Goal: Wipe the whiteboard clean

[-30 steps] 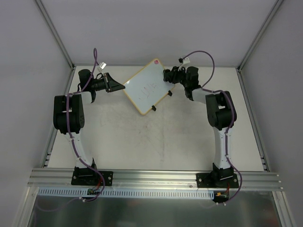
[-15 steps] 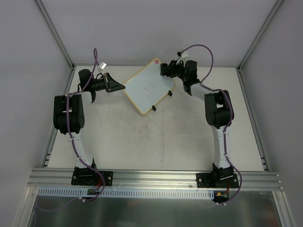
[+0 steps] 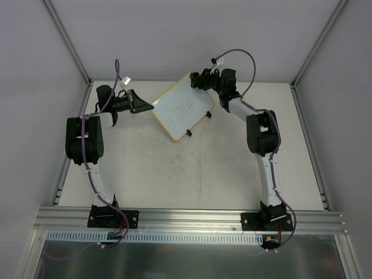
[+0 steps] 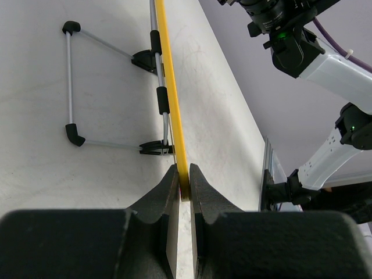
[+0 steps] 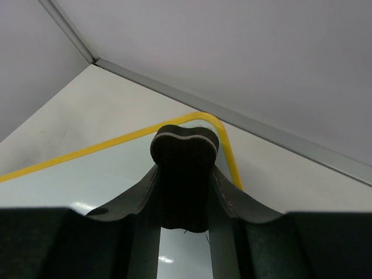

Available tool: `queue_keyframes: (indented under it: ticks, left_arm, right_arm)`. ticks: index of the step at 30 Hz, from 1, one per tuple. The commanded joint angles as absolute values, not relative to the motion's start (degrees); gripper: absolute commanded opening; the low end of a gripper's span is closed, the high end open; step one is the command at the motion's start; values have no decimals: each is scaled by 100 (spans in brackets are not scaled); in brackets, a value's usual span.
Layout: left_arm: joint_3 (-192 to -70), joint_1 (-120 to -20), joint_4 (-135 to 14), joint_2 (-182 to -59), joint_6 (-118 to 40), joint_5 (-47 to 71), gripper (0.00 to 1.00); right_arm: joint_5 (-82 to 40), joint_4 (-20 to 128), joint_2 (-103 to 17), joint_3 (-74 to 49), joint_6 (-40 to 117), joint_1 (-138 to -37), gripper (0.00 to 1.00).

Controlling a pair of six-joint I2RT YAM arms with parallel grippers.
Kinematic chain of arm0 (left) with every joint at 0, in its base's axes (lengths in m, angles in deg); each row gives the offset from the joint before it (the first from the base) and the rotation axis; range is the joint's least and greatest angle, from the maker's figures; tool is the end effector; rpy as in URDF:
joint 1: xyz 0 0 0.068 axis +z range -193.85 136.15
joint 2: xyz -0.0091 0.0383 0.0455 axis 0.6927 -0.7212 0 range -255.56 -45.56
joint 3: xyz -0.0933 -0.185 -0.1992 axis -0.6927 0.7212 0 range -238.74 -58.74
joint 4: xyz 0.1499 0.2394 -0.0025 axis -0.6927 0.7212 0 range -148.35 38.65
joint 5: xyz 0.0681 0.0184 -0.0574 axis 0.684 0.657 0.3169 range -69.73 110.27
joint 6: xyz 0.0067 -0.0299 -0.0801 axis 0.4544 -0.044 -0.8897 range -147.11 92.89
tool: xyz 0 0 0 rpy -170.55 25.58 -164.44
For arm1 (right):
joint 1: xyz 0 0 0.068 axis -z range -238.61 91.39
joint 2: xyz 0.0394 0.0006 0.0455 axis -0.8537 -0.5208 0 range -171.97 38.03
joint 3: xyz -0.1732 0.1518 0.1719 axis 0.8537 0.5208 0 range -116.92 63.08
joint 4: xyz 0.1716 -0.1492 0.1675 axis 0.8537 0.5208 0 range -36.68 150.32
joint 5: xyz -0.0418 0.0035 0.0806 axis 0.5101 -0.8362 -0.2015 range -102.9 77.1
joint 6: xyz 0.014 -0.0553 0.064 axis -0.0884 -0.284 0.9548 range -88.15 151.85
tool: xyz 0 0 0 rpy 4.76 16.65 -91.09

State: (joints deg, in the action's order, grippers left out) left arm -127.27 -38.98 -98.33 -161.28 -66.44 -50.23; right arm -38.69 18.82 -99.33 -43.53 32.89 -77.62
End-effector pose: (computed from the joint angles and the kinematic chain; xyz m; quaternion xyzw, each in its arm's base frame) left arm 0.4697 -0.0315 0.1972 0.1232 0.7112 -0.5735 0.3875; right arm 0.5824 0.2355 0.2267 -0.2649 0.6327 0.2740 0.6741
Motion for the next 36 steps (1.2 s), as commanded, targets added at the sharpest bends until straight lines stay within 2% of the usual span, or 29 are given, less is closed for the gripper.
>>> queue_keyframes:
  ticks: [1, 10, 25, 36]
  left_arm:
    - [-12747, -4112, -9799, -15955, -6341, -5426, 0]
    - [-12747, -4112, -9799, -15946, -6332, -5417, 0]
    - [-12738, -4112, -9816, -15937, -6332, -5426, 0]
    - [-12755, -4121, -9816, -15937, -6341, -5426, 0]
  right_arm:
    - [-3866, 1948, -9979, -4670, 3238, -7812, 0]
    - [-4024, 3055, -9795, -4609, 2580, -7786, 0]
    - [-4208, 2915, -9214, -3422, 2579, -7540, 0]
    - [-4279, 2854, -9538, -4036, 2947, -7540, 0]
